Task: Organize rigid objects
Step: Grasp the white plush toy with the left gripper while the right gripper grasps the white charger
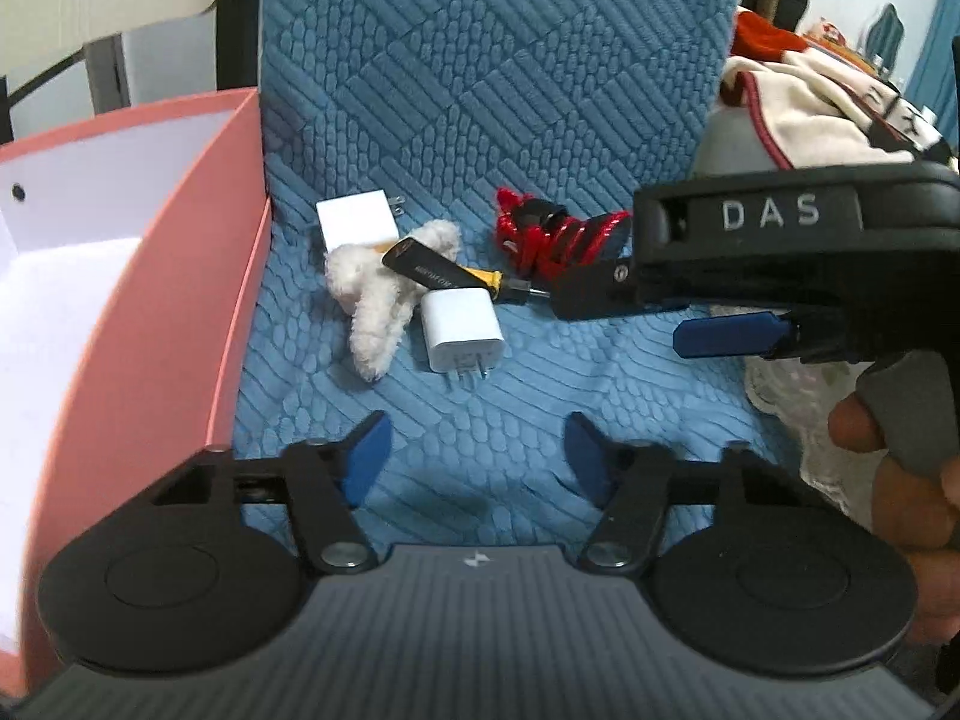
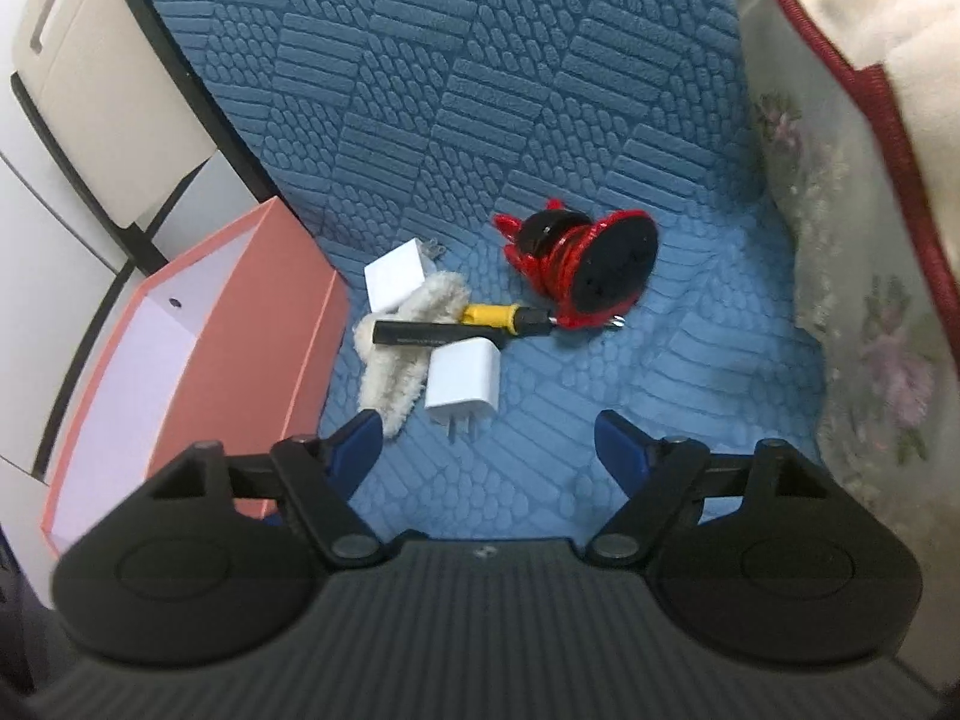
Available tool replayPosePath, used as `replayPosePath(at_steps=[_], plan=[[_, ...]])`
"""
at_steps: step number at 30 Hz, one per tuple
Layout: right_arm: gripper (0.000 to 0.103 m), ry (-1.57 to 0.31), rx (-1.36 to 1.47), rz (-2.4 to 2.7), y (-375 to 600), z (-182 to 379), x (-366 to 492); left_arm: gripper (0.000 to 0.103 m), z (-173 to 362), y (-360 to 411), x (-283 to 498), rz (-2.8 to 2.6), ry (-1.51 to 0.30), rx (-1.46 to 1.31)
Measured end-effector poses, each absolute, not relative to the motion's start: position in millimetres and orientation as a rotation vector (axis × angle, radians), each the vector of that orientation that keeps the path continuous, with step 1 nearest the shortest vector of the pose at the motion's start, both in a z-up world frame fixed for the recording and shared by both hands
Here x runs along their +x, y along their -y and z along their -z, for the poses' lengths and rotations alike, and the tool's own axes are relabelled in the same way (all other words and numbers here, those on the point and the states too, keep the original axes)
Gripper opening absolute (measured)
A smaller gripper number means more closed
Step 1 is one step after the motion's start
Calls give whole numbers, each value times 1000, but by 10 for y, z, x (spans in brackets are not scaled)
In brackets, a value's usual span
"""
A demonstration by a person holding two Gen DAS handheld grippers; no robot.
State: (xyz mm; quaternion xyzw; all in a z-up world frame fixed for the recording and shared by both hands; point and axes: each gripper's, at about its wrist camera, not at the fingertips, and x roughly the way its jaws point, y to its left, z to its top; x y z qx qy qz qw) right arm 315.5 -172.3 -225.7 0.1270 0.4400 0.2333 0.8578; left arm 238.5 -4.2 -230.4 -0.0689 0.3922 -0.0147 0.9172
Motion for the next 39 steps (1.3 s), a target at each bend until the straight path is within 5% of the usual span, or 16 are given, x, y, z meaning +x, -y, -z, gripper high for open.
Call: replayPosePath(at_steps=[6, 14, 16, 39], plan=[[80, -969, 275, -524, 1575, 2442, 3376, 50, 2472, 0, 2513, -12, -812, -154], [78, -995, 246, -525, 1438, 2590, 3561, 46, 2575, -113, 2742, -88, -811, -153], [78, -998, 243, -539, 1398, 2603, 3596, 37, 2600, -148, 2775, -103, -804, -163], [64, -1041, 9, -564, 814, 2772, 3913, 19, 2800, -275, 3047, -124, -772, -125]])
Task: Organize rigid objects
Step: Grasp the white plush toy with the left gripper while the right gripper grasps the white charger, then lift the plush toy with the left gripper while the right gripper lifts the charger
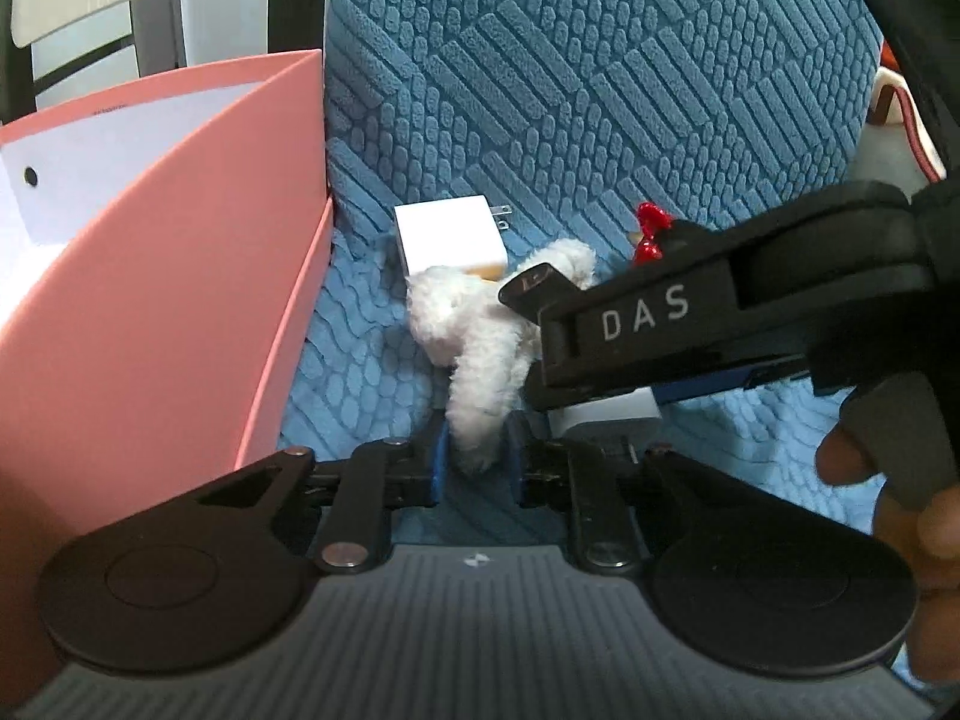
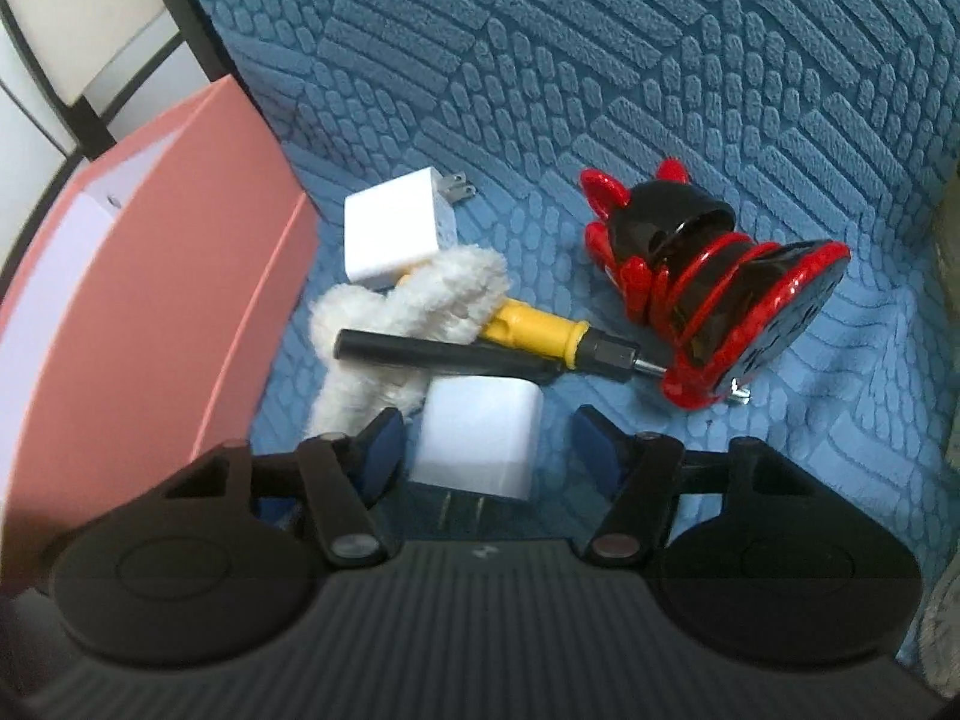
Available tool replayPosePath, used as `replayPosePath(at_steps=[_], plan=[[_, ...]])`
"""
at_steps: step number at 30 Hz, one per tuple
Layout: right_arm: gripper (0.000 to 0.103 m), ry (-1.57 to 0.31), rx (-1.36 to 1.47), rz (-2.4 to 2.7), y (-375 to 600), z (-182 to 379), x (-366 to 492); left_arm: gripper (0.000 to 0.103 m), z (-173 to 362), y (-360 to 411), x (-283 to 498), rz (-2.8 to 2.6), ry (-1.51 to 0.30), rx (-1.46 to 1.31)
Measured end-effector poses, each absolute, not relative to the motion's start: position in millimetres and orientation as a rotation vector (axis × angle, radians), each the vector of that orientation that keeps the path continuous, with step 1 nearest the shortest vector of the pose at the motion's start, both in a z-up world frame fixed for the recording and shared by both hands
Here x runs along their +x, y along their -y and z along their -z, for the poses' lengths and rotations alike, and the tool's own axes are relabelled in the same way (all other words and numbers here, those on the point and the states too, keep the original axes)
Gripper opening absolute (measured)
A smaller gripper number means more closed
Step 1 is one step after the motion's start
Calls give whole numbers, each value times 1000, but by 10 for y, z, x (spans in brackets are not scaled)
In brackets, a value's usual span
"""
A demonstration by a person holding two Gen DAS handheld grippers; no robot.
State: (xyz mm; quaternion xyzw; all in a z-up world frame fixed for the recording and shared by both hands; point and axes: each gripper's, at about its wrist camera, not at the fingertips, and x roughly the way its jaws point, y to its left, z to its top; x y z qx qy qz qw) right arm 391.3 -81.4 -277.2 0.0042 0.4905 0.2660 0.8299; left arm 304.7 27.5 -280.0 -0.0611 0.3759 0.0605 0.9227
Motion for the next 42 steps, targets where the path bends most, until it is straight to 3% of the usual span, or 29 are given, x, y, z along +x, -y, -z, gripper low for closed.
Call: replayPosePath(at_steps=[2, 4, 42], plan=[[60, -1036, 0, -565, 794, 2762, 3926, 17, 2809, -274, 3048, -121, -771, -126], [49, -1041, 23, -582, 799, 2744, 3932, 16, 2804, -280, 3040, -117, -768, -132], [46, -946, 12, -291, 1639, 2355, 2212, 14, 2437, -125, 1672, 72, -886, -226]])
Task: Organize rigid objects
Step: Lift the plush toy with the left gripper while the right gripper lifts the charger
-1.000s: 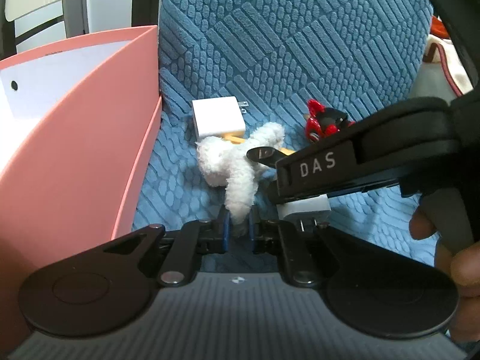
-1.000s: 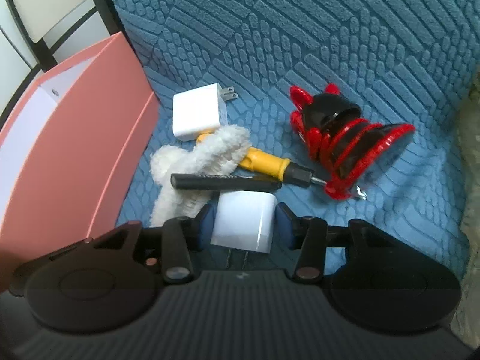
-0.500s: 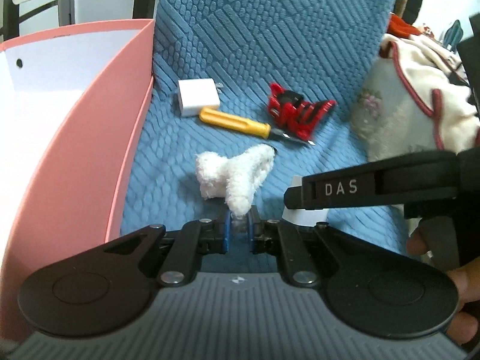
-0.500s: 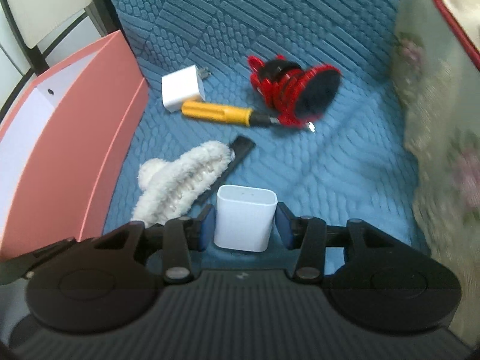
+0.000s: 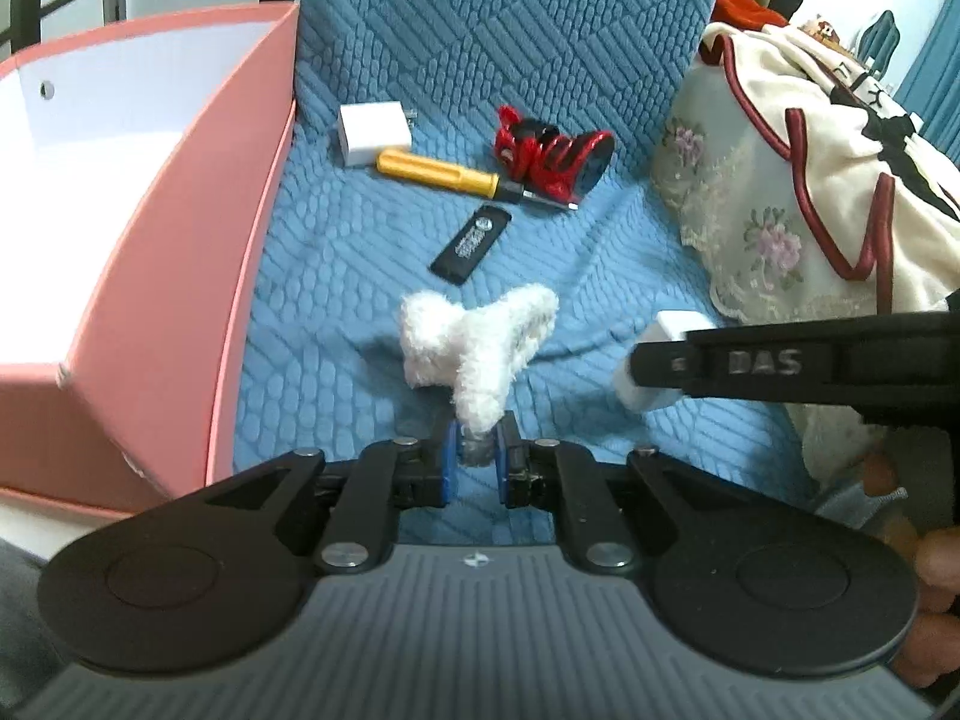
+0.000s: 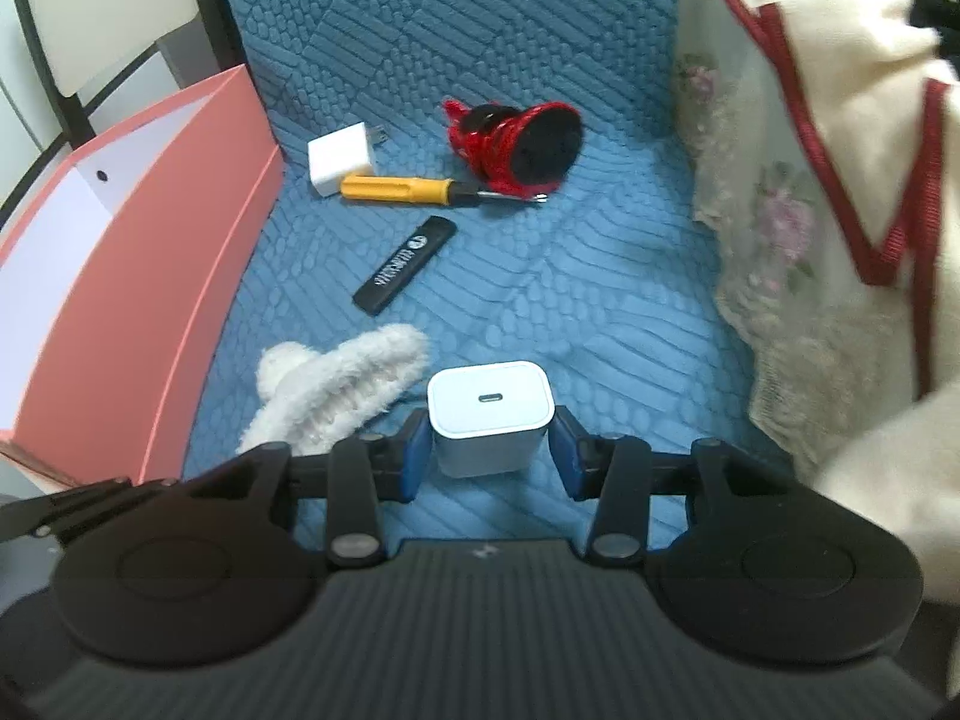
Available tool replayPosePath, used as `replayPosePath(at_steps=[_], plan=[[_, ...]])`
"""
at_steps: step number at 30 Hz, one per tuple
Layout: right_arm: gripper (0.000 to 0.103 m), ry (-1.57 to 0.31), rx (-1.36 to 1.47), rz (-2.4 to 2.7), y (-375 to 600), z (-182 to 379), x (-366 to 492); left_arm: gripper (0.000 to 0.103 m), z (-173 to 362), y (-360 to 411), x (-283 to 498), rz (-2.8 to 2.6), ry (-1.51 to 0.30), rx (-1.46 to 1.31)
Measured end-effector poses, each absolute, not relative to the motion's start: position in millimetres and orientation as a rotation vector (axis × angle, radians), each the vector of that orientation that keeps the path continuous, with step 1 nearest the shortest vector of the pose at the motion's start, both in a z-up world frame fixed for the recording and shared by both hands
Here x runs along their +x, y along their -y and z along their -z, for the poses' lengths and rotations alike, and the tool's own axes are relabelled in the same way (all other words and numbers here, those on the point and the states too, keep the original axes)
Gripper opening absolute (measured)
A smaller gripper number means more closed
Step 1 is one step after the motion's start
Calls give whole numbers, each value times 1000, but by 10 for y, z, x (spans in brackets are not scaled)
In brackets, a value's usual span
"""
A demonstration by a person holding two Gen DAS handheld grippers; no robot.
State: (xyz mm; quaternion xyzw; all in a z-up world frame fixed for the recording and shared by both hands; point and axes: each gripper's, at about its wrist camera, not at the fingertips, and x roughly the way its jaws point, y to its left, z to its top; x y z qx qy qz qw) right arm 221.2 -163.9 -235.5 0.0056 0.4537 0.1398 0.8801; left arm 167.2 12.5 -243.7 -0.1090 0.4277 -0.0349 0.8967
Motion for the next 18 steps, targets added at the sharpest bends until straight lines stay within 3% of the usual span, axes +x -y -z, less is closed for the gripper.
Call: replayPosePath(at_steps=[3, 7, 11, 13, 18], plan=[[46, -979, 41, -269, 1694, 2414, 2263, 17, 2463, -121, 1706, 71, -900, -223], [46, -967, 74, -250, 1704, 2504, 2360, 45, 2454, -111, 1763, 51, -889, -194], [46, -968, 113, -255, 1681, 2616, 2499, 51, 2456, -66, 1821, 53, -884, -156], [46, -983, 122, -255, 1654, 2678, 2564, 59, 2472, -38, 1849, 48, -883, -144], [47, -987, 126, -257, 1627, 2759, 2615, 63, 2503, 21, 1972, 46, -871, -110]])
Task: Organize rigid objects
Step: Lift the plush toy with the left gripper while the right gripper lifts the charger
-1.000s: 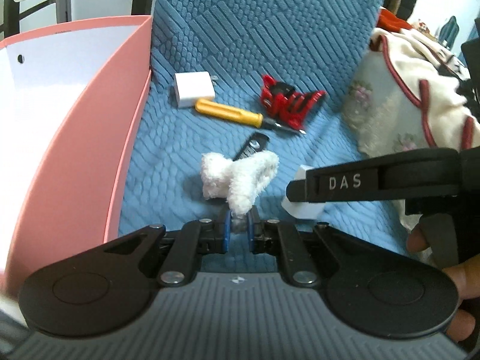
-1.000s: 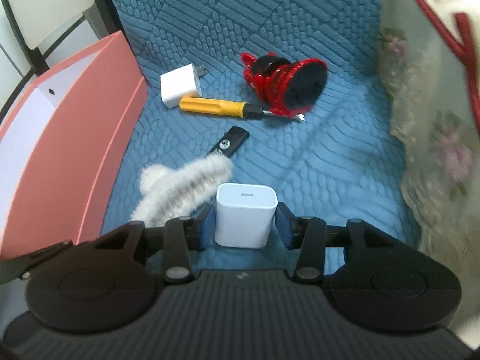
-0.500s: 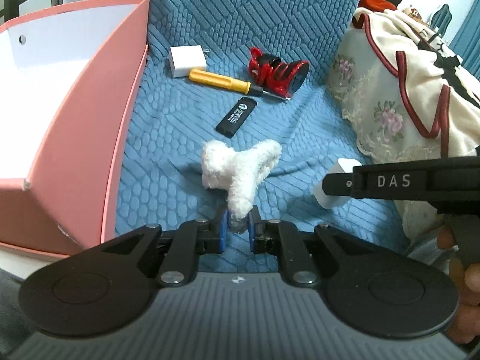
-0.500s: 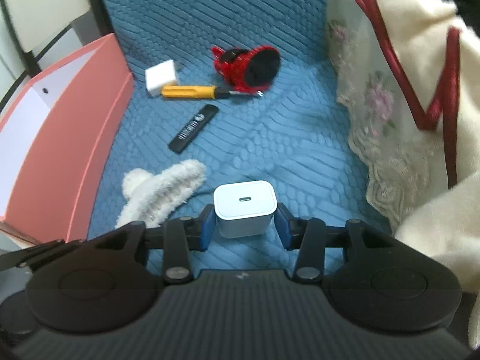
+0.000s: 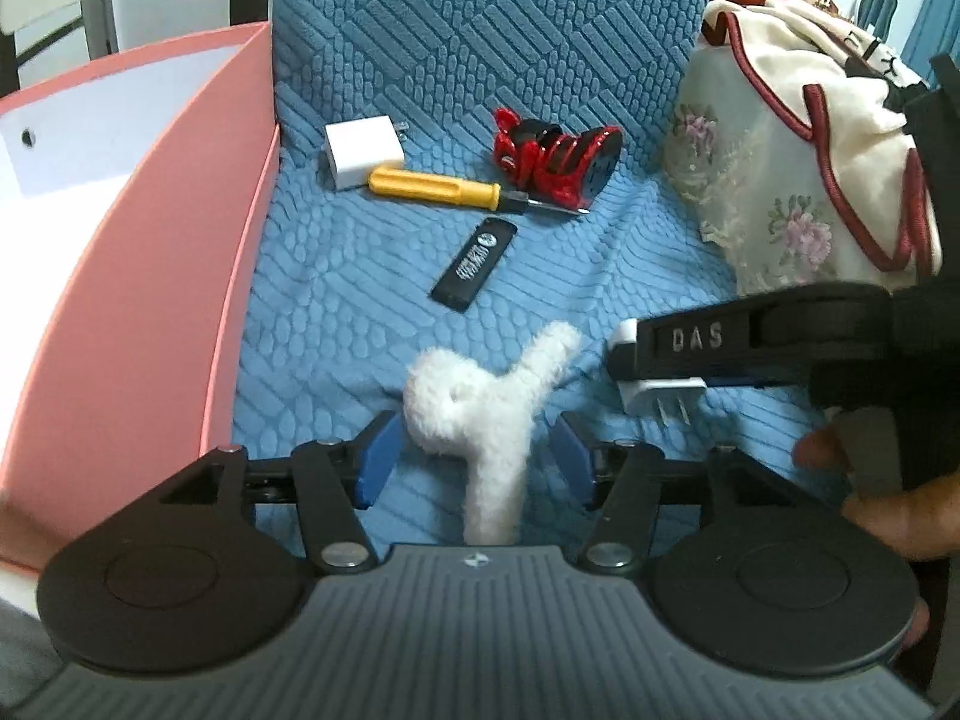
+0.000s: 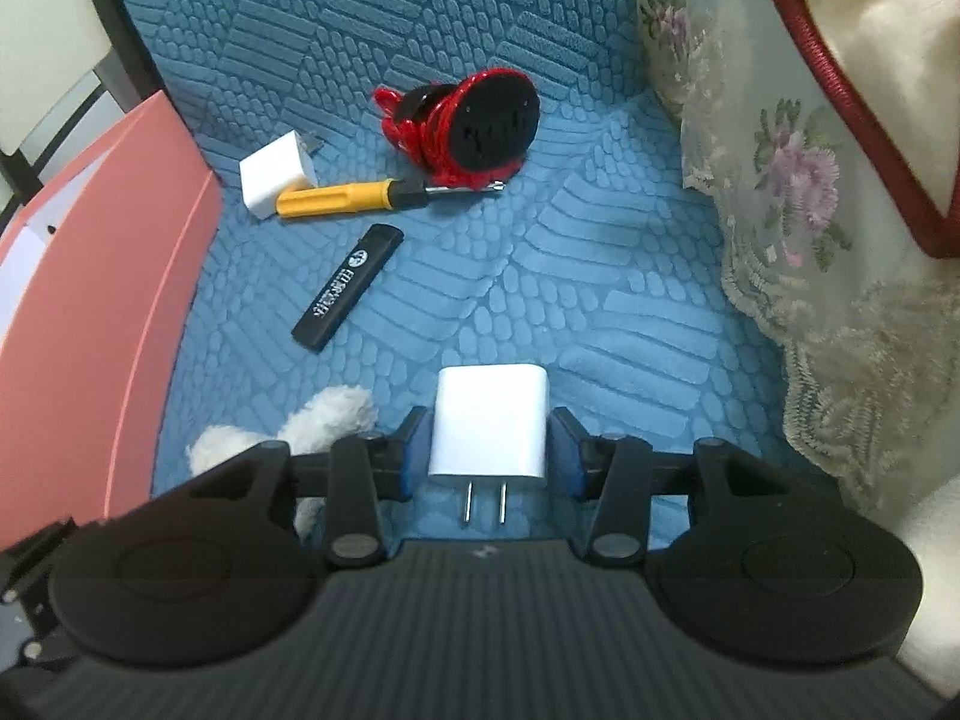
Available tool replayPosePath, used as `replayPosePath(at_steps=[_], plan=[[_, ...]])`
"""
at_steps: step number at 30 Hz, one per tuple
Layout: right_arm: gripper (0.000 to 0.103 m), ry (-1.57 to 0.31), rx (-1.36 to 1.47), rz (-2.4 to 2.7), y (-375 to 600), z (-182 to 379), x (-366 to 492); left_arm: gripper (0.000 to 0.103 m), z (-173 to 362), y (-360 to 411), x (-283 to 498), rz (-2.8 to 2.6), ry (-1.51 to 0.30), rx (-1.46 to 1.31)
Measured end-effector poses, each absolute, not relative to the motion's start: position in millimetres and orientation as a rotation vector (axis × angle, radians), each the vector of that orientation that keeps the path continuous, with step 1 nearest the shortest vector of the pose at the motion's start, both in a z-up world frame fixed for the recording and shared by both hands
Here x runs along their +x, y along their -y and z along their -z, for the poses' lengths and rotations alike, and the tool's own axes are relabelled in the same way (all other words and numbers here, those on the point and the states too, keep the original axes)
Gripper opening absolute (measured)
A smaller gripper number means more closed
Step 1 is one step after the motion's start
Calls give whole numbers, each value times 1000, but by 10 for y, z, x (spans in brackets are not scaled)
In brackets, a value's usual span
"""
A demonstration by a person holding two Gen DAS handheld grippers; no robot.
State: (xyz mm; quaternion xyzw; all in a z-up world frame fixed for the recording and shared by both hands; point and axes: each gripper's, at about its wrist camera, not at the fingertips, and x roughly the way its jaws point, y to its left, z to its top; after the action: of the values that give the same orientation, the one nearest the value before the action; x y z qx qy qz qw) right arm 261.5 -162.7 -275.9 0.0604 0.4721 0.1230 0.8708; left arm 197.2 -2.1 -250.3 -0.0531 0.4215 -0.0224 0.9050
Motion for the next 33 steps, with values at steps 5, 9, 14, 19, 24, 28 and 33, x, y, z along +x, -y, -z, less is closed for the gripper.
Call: replayPosePath(at_steps=[5, 9, 14, 19, 24, 28, 33], plan=[[48, -970, 113, -265, 1613, 2780, 2635, 63, 2581, 30, 2121, 40, -877, -94], [46, -961, 100, -274, 1598, 2780, 2647, 63, 2632, 40, 2215, 45, -886, -97], [46, -961, 90, -276, 1589, 2759, 2619, 56, 2644, 62, 2245, 52, -887, -98], [46, -910, 75, -285, 1606, 2604, 2499, 54, 2524, 6, 2183, 55, -866, -137], [46, -874, 92, -287, 1689, 2408, 2341, 54, 2335, 3, 2029, 66, -838, -155], [46, -846, 79, -290, 1745, 2212, 2182, 54, 2177, -30, 1905, 64, -826, -178], [46, -818, 76, -306, 1811, 1935, 1939, 54, 1900, -83, 1703, 64, -810, -197]])
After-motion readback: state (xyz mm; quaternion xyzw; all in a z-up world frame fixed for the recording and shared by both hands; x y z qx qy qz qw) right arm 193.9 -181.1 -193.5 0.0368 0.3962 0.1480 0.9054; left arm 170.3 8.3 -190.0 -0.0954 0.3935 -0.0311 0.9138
